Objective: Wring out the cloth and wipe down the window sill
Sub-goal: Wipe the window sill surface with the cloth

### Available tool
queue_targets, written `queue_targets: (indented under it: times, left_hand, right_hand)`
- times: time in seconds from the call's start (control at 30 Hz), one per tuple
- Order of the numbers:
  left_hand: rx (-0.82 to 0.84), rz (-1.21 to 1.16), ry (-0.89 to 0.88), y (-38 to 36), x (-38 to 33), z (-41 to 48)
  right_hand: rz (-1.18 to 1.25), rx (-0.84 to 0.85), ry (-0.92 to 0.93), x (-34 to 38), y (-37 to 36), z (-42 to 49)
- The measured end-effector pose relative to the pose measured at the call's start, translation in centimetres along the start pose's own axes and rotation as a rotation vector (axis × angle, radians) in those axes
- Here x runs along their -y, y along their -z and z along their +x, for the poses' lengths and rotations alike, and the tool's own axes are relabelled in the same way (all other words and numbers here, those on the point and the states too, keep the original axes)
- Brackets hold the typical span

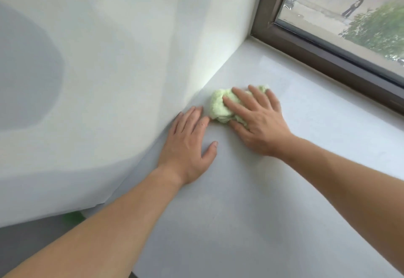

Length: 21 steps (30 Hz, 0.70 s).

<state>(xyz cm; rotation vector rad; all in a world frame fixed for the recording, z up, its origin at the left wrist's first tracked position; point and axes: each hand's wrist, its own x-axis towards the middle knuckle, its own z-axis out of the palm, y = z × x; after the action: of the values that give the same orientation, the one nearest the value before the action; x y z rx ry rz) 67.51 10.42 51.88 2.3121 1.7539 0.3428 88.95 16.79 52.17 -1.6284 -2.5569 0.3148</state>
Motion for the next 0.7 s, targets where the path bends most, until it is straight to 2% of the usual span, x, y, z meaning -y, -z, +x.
queue_targets:
  times: [0.07, 0.17, 0.23, 0.3, 0.4, 0.5, 0.57, 0.67, 0.7]
  left_hand:
    - [-0.071, -0.064, 0.031, 0.4, 0.0, -0.6]
    - [-0.104, -0.055, 0.078, 1.0, -0.3, -2.8]
    - [-0.095, -0.007, 0.119, 1.1, -0.4, -5.4]
    - [-0.071, 0.031, 0.180, 1.1, -0.4, -8.2]
    - [-0.009, 0.046, 0.268, 1.4, -0.3, -12.0]
    - [0.039, 0.044, 0.298, 1.3, -0.5, -14.0]
    - [0.069, 0.087, 0.290, 1.1, -0.6, -14.7]
    - [0.087, 0.146, 0.294, 0.8, -0.6, -14.7]
    - [0.088, 0.148, 0.296, 0.7, -0.6, -14.6]
  right_hand:
    - [0.027, -0.001, -0.063, -2.1, 0.9, 0.1]
    - [0.042, -0.019, -0.395, -5.1, 1.8, 2.0]
    - [0.036, -0.026, -0.480, -3.9, 1.3, 1.9]
    - [0.044, -0.036, -0.407, -0.4, 0.4, -0.3]
    - [0.017, -0.010, -0.117, 5.2, -1.1, -6.1]
    - [0.002, 0.069, 0.040, 5.0, -0.9, -7.0]
    - [0.002, 0.023, -0.065, 3.0, -0.3, -3.5]
    - [0.065, -0.034, -0.394, 2.0, 0.3, 3.0]
    - [0.074, -0.043, -0.436, 3.0, 0.1, 4.1]
